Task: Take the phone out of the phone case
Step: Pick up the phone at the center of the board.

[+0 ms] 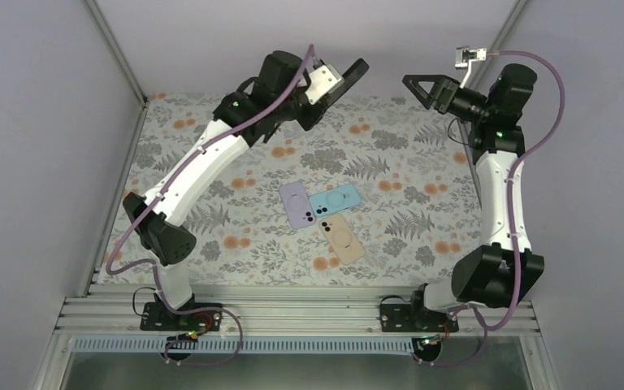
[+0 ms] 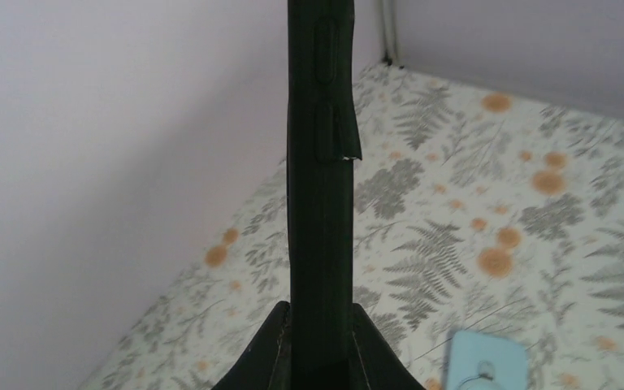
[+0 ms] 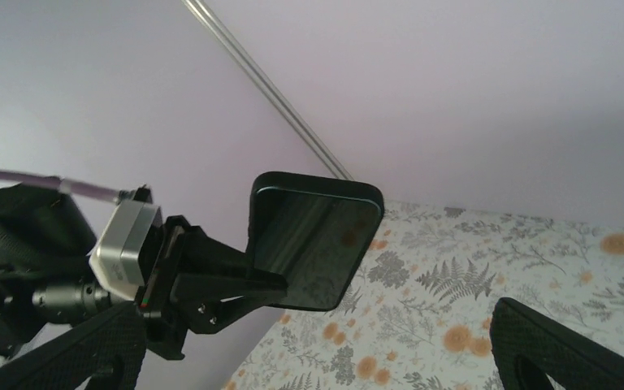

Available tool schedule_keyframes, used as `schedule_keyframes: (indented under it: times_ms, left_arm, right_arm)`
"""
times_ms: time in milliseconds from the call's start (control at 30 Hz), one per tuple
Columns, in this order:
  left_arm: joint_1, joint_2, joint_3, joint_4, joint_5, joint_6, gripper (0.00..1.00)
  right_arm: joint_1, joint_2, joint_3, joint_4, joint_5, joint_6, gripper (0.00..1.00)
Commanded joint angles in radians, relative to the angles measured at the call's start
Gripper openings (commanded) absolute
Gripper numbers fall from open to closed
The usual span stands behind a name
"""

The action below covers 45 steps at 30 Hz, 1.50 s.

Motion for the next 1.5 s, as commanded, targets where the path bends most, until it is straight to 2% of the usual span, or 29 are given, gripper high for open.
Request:
schedule_keyframes:
  times_ms: [0, 133, 200, 300, 433, 600, 767, 900, 1067, 1133, 1233, 1467]
  left_arm:
    - [0.048, -0.041, 0.030, 0.095, 0.260, -0.172, 0.02]
    - [0.134, -0.081, -0.032, 0.211, 0.501, -0.333, 0.03]
    - [0.185, -0.084, -0.053, 0.275, 0.642, -0.434, 0.02]
    - [0.248, -0.097, -0.105, 0.412, 0.767, -0.572, 0.02]
    - [0.293, -0.095, -0.121, 0.550, 0.857, -0.709, 0.02]
    - [0.292, -0.086, -0.132, 0.713, 0.972, -0.845, 0.02]
    - [0.277, -0.090, -0.201, 0.897, 1.059, -0.996, 0.02]
    - [0.247, -0.090, -0.237, 0.968, 1.079, -1.044, 0.02]
    - [0.222, -0.072, -0.275, 1.080, 1.101, -1.136, 0.02]
    - [0.214, -0.068, -0.276, 1.086, 1.102, -1.138, 0.02]
    - [0.213, -0.065, -0.272, 1.078, 1.096, -1.131, 0.02]
    - [0.214, -0.063, -0.239, 0.996, 1.074, -1.063, 0.02]
  right_arm:
    - [0.032, -0.014, 0.041, 0.077, 0.009, -0.038, 0.99]
    - [0.071, 0.002, 0.044, 0.268, -0.093, 0.058, 0.99]
    - [0.106, 0.008, 0.060, 0.287, -0.061, 0.081, 0.99]
    - [0.162, 0.036, 0.097, 0.284, -0.021, 0.103, 0.99]
    - [0.217, 0.070, 0.120, 0.318, 0.037, 0.167, 0.99]
    - [0.289, 0.119, 0.144, 0.373, 0.100, 0.220, 0.99]
    - [0.324, 0.144, 0.181, 0.399, 0.097, 0.227, 0.99]
    - [0.328, 0.130, 0.185, 0.426, 0.095, 0.267, 0.92]
    - [0.345, 0.104, 0.134, 0.523, 0.074, 0.353, 0.69]
    - [0.346, 0.096, 0.127, 0.531, 0.069, 0.360, 0.59]
    - [0.347, 0.080, 0.109, 0.546, 0.067, 0.382, 0.50]
    - [0.346, 0.064, 0.025, 0.633, 0.079, 0.493, 0.35]
